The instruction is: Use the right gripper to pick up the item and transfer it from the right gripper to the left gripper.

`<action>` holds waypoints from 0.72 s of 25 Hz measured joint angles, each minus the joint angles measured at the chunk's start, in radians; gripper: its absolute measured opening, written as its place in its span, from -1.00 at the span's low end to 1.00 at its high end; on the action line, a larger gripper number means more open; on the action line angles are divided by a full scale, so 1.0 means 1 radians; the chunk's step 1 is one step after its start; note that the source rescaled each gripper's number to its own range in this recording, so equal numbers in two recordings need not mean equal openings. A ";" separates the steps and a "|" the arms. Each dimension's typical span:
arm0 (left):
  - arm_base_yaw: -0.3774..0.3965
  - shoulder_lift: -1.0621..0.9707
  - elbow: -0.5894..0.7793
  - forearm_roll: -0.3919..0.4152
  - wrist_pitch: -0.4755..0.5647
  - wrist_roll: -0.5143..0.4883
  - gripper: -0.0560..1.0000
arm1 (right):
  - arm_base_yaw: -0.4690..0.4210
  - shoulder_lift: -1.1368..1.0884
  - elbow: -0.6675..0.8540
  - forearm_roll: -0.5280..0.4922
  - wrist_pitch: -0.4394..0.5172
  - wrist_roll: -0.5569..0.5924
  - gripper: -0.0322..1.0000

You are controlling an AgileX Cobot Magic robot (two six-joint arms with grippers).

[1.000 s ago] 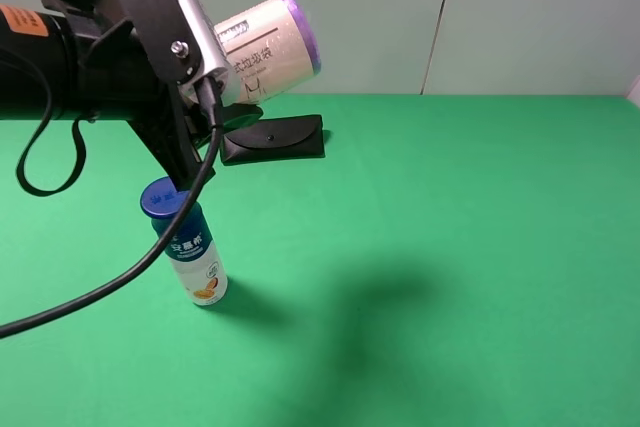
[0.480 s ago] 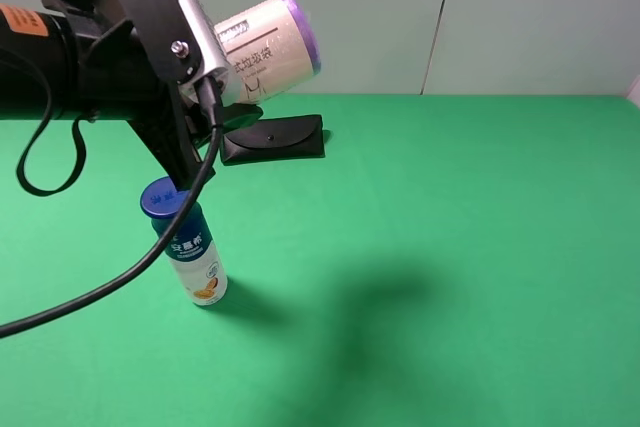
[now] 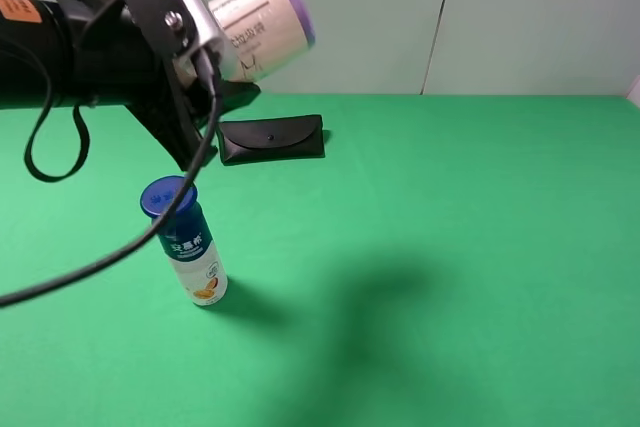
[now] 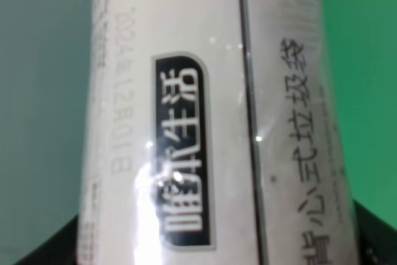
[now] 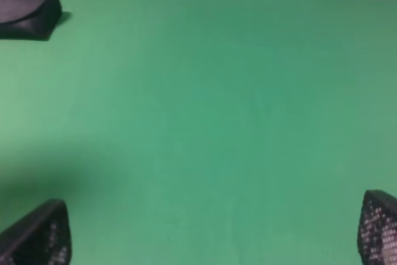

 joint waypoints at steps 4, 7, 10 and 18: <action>0.083 0.000 0.000 0.000 -0.019 -0.075 -0.89 | -0.009 0.000 0.000 0.001 0.000 0.000 1.00; 0.156 0.000 0.000 0.000 -0.020 -0.130 -0.89 | -0.009 0.000 0.000 0.001 0.000 0.000 1.00; 0.241 0.000 0.000 0.000 -0.020 -0.187 -0.89 | -0.009 0.000 0.000 0.002 0.000 0.000 1.00; 0.508 0.013 0.003 -0.003 0.117 -0.344 -0.89 | -0.009 0.000 0.000 0.002 0.000 0.000 1.00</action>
